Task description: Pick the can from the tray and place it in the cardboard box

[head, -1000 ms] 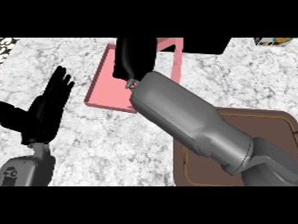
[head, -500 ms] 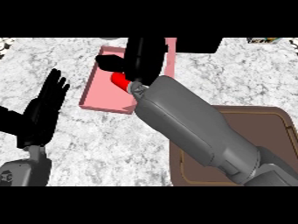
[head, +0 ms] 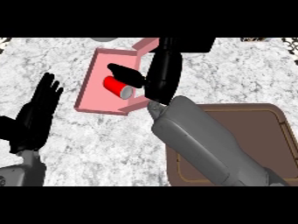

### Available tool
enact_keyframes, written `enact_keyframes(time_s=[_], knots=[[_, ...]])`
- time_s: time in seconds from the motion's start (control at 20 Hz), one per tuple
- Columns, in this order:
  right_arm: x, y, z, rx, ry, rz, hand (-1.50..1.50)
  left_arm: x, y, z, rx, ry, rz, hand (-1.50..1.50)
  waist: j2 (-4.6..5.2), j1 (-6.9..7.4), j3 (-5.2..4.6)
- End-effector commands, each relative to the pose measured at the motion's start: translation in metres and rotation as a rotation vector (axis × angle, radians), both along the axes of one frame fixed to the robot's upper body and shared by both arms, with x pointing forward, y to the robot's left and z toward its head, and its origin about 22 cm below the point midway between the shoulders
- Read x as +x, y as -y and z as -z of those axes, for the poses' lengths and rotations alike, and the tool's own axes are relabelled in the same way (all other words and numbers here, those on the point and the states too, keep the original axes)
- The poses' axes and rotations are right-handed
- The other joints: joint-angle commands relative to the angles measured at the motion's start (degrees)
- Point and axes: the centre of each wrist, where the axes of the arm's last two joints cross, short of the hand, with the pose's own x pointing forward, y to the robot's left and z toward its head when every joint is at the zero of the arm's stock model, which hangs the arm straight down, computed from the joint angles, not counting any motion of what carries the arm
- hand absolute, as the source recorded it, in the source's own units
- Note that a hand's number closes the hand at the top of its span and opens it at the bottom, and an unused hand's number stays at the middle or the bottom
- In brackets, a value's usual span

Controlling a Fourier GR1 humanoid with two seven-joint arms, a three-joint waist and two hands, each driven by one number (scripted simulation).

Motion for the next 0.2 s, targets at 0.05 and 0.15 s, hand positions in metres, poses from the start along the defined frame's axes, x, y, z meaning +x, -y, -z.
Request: enact_keyframes(time_s=[0.05, 0.15], knots=[[-0.023, 0.018, 0.012, 0.090, 0.036, 0.023, -1.50, -0.004, -0.015, -0.005, 0.002, -0.005, -0.002, 0.00, -0.14, -0.52, -0.01], [-0.034, 0.034, 0.014, 0.070, 0.024, 0.014, -1.50, 0.000, 0.014, -0.008, 0.004, -0.008, -0.034, 0.00, -0.13, -0.65, 0.00]])
